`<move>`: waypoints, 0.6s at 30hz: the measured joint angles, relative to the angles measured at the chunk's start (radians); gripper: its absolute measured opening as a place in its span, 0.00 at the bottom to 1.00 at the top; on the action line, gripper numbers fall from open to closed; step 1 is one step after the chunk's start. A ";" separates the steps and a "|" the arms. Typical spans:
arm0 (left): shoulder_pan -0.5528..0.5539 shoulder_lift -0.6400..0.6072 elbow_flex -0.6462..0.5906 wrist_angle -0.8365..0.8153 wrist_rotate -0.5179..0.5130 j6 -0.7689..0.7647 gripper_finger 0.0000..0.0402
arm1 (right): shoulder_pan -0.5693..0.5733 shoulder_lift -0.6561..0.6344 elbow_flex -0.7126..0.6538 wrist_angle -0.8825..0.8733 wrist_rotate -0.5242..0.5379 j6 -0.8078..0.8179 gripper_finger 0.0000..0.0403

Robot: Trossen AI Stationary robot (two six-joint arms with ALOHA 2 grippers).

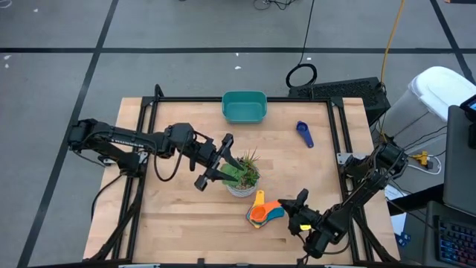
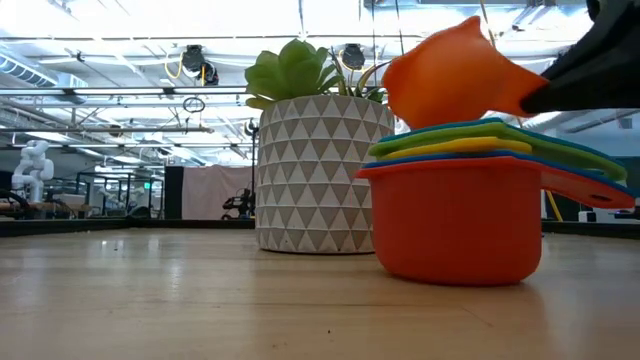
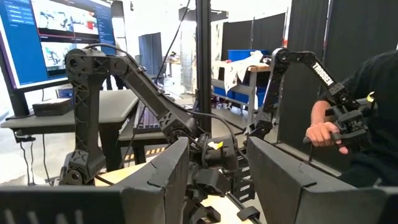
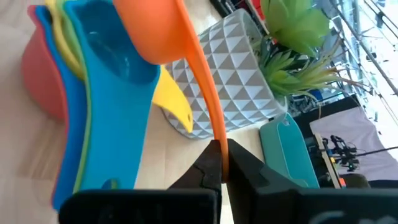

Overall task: Nest measuring cups in basket
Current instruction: Stack the orange measuring cup on top the light blue measuring cup

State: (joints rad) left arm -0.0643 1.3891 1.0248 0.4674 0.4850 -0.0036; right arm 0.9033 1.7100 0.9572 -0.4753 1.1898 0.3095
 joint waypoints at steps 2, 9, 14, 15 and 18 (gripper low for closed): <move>0.000 0.000 0.000 -0.001 0.000 0.000 0.41 | -0.003 0.000 0.000 -0.002 0.002 -0.002 0.00; 0.000 0.000 0.000 -0.001 0.000 0.000 0.41 | -0.005 0.000 -0.004 -0.016 -0.072 0.020 0.00; 0.000 0.000 0.000 0.000 0.000 0.000 0.41 | -0.005 0.000 -0.022 -0.014 -0.159 0.074 0.01; 0.000 0.000 0.000 0.000 0.000 0.000 0.41 | -0.005 0.000 -0.025 -0.015 -0.167 0.085 0.02; 0.000 0.000 0.000 0.000 0.000 0.000 0.41 | -0.005 0.000 -0.026 -0.013 -0.172 0.091 0.04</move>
State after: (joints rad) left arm -0.0643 1.3891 1.0248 0.4671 0.4850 -0.0038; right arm 0.8978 1.7100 0.9314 -0.4887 1.0177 0.4005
